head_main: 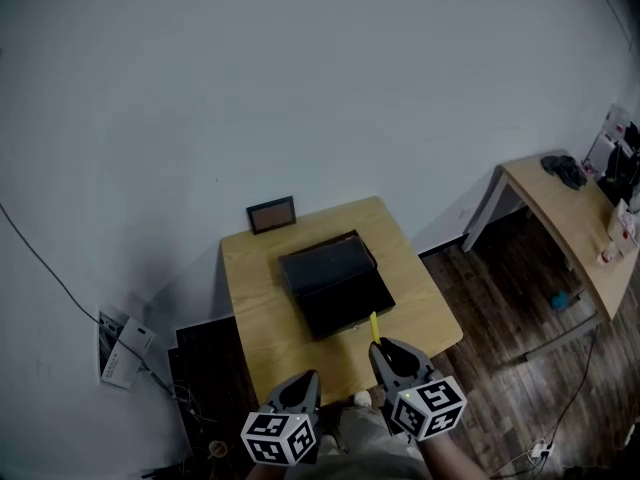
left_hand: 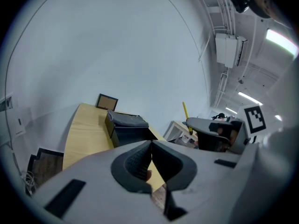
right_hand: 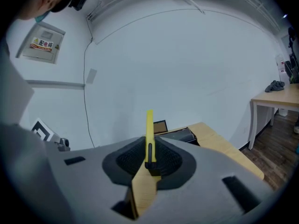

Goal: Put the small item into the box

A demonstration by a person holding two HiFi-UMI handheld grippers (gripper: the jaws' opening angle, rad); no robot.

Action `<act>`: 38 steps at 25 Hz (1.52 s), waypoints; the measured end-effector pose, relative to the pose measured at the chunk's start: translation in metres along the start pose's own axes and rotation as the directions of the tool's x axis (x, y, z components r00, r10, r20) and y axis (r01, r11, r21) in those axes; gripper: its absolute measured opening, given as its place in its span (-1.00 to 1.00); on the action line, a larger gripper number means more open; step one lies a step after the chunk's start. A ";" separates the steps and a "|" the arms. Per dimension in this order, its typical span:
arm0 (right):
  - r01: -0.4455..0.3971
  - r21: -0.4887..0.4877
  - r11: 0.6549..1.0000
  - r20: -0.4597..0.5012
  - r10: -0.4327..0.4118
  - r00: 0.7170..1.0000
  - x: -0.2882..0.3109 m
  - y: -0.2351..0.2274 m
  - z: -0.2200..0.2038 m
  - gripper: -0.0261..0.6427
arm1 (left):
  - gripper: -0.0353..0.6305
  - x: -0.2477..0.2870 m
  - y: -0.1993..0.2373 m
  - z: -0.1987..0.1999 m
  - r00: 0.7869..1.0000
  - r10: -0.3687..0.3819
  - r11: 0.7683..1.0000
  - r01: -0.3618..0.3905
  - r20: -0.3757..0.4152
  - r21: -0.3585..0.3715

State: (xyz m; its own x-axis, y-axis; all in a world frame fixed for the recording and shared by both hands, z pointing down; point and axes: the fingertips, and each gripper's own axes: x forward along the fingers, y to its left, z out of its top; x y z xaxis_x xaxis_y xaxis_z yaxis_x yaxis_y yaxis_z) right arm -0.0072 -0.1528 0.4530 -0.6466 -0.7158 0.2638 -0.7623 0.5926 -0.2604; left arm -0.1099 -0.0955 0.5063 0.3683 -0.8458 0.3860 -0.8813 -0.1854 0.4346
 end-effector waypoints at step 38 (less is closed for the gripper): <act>-0.486 -0.236 0.842 -0.558 0.292 0.777 0.192 -0.089 -0.083 -0.76 | -0.88 0.121 0.051 0.025 0.925 0.380 0.903 -0.368 0.014 -0.221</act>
State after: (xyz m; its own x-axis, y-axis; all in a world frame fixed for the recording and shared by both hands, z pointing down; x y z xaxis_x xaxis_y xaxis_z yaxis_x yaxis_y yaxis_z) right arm -0.0658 -0.3122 0.6040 -0.7419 -0.1768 0.6468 -0.3343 0.9337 -0.1282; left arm -0.1177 -0.2199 0.5548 0.0011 -0.8597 0.5108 -0.8663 0.2543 0.4300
